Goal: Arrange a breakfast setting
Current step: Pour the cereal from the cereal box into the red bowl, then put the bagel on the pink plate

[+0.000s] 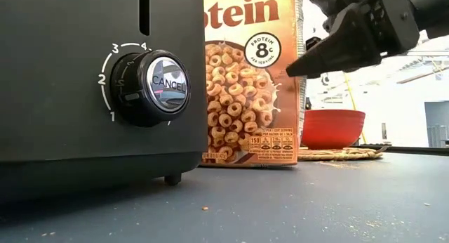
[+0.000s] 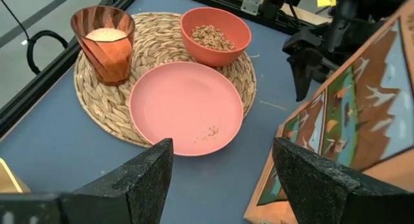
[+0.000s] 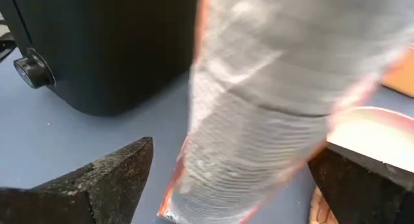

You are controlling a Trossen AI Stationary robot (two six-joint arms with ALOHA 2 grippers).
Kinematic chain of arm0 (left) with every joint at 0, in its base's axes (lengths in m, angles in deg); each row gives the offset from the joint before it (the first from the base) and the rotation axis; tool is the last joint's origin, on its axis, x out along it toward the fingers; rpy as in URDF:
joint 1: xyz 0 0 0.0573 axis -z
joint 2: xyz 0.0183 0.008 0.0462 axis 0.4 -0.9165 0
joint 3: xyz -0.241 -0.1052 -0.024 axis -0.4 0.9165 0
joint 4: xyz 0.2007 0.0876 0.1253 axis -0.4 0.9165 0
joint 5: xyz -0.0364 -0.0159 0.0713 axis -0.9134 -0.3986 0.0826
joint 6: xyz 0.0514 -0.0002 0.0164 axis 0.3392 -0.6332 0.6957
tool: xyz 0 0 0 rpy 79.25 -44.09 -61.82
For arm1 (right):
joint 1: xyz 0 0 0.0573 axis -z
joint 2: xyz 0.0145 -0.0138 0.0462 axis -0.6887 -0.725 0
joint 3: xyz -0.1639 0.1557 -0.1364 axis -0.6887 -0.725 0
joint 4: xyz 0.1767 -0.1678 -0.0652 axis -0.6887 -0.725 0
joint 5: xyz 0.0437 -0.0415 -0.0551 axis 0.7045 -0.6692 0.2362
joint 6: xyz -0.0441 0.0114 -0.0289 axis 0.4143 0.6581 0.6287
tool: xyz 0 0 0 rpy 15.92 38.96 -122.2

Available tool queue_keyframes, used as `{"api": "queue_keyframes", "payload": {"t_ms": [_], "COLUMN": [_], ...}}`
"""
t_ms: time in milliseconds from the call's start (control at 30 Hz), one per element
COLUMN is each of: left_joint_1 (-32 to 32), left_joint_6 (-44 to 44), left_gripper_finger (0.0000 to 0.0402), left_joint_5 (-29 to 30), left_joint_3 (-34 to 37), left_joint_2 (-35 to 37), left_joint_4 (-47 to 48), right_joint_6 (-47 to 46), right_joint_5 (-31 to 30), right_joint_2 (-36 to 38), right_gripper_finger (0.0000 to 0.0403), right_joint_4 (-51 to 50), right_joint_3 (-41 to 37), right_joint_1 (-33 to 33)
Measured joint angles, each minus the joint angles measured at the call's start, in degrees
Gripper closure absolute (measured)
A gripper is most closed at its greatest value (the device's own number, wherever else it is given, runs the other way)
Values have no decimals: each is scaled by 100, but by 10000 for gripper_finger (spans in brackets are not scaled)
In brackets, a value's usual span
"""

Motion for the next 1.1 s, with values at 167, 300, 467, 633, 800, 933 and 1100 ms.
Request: {"api": "queue_keyframes", "payload": {"t_ms": [167, 300, 467, 633, 800, 933, 1100], "left_joint_1": [2, 2, 2, 0, 23, 306, 1140], "left_joint_6": [0, 0, -29, -324, -982, -1547, -1841], "left_gripper_finger": [135, 135, 135, 135, 135, 135, 135], "left_joint_5": [0, 0, -3, -432, -913, -998, -1001], "left_joint_3": [0, 0, 0, 0, 0, -2, -2], "left_joint_2": [-2, -2, -2, 213, 707, 1112, 1414], "left_joint_4": [2, 2, 2, 83, 208, 178, -117], "right_joint_6": [0, 0, -4, -2, -4, -4, -248], "right_joint_5": [0, 0, 0, 0, 2, 2, 2], "right_joint_2": [419, 826, 1382, 1888, 2256, 2436, 2538], "right_gripper_finger": [7, 7, 7, 7, 7, 7, 7], "right_joint_4": [-567, -1163, -1851, -2458, -2901, -3013, -3002], "right_joint_3": [0, 2, 2, 2, 4, 4, 4], "right_joint_1": [0, 0, 0, 0, -2, -2, -2]}}
